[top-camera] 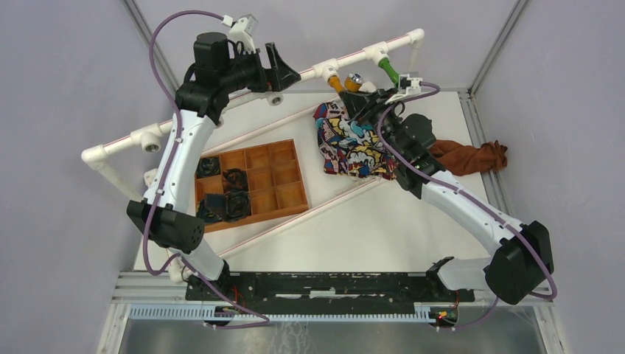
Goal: Install the water faucets
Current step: Screw the water faucet onto the adaptor.
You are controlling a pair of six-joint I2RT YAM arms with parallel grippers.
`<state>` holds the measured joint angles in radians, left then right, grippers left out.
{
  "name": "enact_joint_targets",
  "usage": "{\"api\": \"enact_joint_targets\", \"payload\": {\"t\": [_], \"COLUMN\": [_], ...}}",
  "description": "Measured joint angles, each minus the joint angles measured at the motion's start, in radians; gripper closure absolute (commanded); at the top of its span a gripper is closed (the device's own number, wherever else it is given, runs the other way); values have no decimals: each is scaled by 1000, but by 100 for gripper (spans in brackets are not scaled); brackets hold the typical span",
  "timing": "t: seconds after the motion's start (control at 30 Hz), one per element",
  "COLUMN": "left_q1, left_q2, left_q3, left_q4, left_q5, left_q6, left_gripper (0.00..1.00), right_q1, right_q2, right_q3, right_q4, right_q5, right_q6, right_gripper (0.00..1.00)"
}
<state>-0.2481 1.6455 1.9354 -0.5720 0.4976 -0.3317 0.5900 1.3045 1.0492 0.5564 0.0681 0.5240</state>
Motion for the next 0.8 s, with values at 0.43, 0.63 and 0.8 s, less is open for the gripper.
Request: {"api": "enact_joint_targets", "payload": {"t": [0.43,0.63,0.8], "left_q1": [0,0,0], "left_q2": [-1,-1,-1], "left_q3": [-12,-12,-13], "left_q4": [1,1,1], "left_q5": [3,3,4], "left_q6": [0,0,0], "left_gripper": [0,0,0], "right_q1": [-28,-29,-29], "right_q2": [3,3,4], "right_q3": [-31,-42,-45], "right_q4": [42,57,65], "right_q5": [-34,-34,-39], "right_q6": [188,213,231], "right_gripper": [78,71,46]}}
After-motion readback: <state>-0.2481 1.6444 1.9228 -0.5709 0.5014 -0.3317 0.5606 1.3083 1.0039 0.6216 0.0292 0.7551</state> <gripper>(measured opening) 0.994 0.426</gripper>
